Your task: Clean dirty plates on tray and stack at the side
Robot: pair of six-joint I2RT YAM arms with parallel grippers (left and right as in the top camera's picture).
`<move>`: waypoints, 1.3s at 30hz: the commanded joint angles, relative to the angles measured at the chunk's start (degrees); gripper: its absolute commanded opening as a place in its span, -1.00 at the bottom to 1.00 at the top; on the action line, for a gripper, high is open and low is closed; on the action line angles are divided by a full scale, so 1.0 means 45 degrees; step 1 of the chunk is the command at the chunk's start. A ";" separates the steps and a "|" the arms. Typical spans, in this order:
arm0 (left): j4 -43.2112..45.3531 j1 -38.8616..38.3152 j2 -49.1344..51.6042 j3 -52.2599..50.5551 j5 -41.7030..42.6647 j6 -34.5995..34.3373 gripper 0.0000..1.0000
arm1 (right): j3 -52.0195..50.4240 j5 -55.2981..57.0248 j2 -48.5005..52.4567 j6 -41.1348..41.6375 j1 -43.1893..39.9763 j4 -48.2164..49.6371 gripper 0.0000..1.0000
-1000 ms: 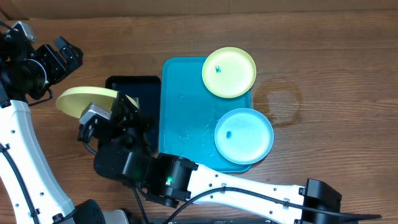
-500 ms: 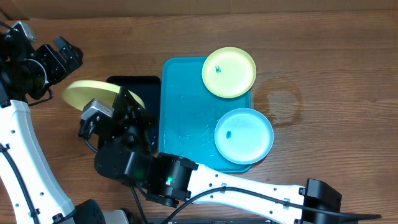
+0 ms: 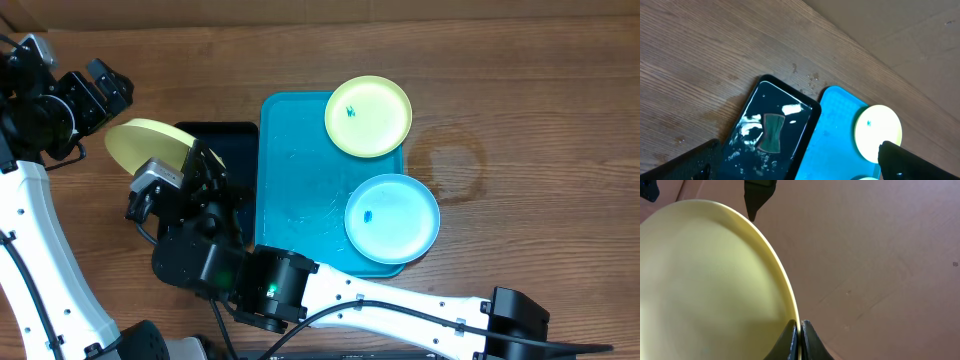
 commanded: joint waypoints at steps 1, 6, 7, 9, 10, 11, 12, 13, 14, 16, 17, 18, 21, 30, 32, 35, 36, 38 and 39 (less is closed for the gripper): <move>0.0005 0.0053 0.0078 0.0034 -0.0102 0.0160 1.00 | 0.0248 0.0000 -0.0486 0.0044 0.0039 0.0092 -0.92; 0.0005 0.0053 0.0078 0.0034 -0.0102 0.0160 0.99 | 0.0243 0.0000 -0.0486 0.0049 0.0039 -0.0049 -0.92; 0.0000 0.0053 0.0078 0.0034 -0.0102 0.0160 0.99 | 0.0243 -0.0005 -0.0486 0.0049 0.0039 -0.0049 -0.92; 0.0005 0.0053 0.0078 0.0034 -0.0102 0.0160 0.99 | 0.0238 -0.0005 -0.0486 0.0049 0.0039 -0.0049 -0.92; 0.0005 0.0053 0.0078 0.0034 -0.0102 0.0160 1.00 | 0.0238 -0.0005 -0.0486 0.0049 0.0039 -0.0049 -0.92; 0.0005 0.0053 0.0078 0.0034 -0.0102 0.0160 1.00 | 0.0233 -0.0005 -0.0486 0.0053 0.0039 -0.0049 -0.92; 0.0005 0.0053 0.0078 0.0034 -0.0102 0.0160 1.00 | 0.0233 -0.0005 -0.0486 0.0049 0.0039 -0.0049 -0.92; 0.0005 0.0053 0.0078 0.0034 -0.0102 0.0160 0.99 | 0.0233 -0.0005 -0.0486 0.0053 0.0039 -0.0044 -0.92; 0.0005 0.0053 0.0078 0.0034 -0.0102 0.0160 1.00 | 0.0233 -0.0005 -0.0486 0.0049 0.0039 -0.0044 -0.92; 0.0005 0.0053 0.0078 0.0034 -0.0102 0.0160 0.99 | 0.0233 -0.0005 -0.0486 0.0053 0.0039 -0.0049 -0.92; 0.0005 0.0053 0.0078 0.0034 -0.0102 0.0160 1.00 | 0.0233 0.0000 -0.0486 0.0053 0.0039 -0.0044 -0.92; 0.0005 0.0053 0.0078 0.0034 -0.0102 0.0160 1.00 | 0.0233 -0.0005 -0.0486 0.0058 0.0039 -0.0049 -0.92; 0.0005 0.0053 0.0078 0.0034 -0.0102 0.0160 1.00 | 0.0233 -0.0010 -0.0486 0.0155 0.0039 -0.0049 -0.92; 0.0005 0.0053 0.0078 0.0034 -0.0102 0.0160 1.00 | 0.0233 -0.0495 -0.0486 0.0146 0.0039 -0.0053 -0.92; 0.0005 0.0053 0.0078 0.0034 -0.0102 0.0160 1.00 | 0.0233 -0.0486 -0.0486 0.0151 0.0019 -0.0053 -0.92; 0.0005 0.0053 0.0078 0.0034 -0.0102 0.0160 1.00 | 0.0228 -0.0758 -0.0486 0.0602 0.0044 -0.0092 -0.92; 0.0005 0.0053 0.0078 0.0034 -0.0102 0.0160 0.99 | 0.0223 -0.0942 -0.0486 0.0923 0.0083 -0.0199 -0.92; 0.0005 0.0053 0.0078 0.0034 -0.0102 0.0160 1.00 | 0.0223 -0.1656 -0.0486 0.1593 0.0136 -0.0801 -0.92; 0.0005 0.0053 0.0078 0.0034 -0.0102 0.0160 0.99 | 0.0219 -0.2021 -0.0486 0.1919 0.0131 -0.1190 -0.92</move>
